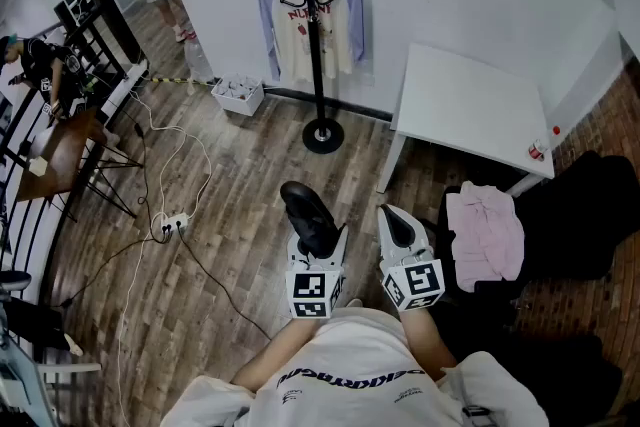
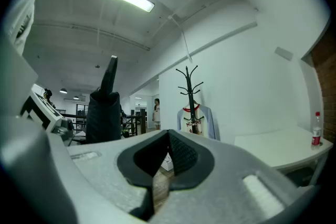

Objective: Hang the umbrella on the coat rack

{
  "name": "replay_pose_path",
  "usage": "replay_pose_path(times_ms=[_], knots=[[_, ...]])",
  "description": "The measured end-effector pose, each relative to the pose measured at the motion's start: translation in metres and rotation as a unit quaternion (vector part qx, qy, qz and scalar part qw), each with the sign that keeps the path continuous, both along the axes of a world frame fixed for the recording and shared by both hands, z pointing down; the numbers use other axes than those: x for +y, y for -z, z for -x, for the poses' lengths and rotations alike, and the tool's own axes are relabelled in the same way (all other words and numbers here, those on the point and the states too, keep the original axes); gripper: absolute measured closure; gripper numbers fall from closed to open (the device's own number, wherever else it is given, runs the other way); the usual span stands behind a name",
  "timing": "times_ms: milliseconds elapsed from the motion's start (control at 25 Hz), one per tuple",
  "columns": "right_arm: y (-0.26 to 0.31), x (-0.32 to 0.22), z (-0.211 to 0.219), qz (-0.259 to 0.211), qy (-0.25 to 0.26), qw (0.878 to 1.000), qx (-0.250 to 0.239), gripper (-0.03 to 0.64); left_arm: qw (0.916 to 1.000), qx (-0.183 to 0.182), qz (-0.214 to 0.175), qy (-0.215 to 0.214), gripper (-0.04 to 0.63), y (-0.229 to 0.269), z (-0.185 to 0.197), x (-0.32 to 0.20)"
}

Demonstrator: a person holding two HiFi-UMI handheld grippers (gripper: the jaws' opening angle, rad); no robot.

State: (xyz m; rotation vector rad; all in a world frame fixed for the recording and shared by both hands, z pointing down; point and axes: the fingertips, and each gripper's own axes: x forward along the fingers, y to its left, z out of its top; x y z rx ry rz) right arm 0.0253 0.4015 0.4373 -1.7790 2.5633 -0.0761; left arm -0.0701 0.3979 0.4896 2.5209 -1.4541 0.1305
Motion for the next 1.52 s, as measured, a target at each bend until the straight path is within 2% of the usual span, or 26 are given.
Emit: replay_pose_path(times_ms=[560,1120,1280,1520], knots=[[-0.007,-0.01,-0.013,-0.003,0.005,1.0,-0.002,0.62,0.9998,-0.009,-0.005,0.014,0.344,-0.008,-0.009,-0.006],[-0.012,-0.013,-0.028,0.001,0.021,1.0,0.001,0.62,0.9998,-0.009,-0.002,0.015,0.344,-0.016,-0.035,0.004],[-0.015,-0.025,-0.031,0.0,0.02,1.0,0.007,0.62,0.9999,-0.003,0.002,0.015,0.344,-0.021,-0.038,-0.01],[-0.015,-0.062,-0.035,0.0,0.023,1.0,0.011,0.62,0.9998,-0.014,-0.005,0.013,0.344,-0.03,-0.044,-0.044]])
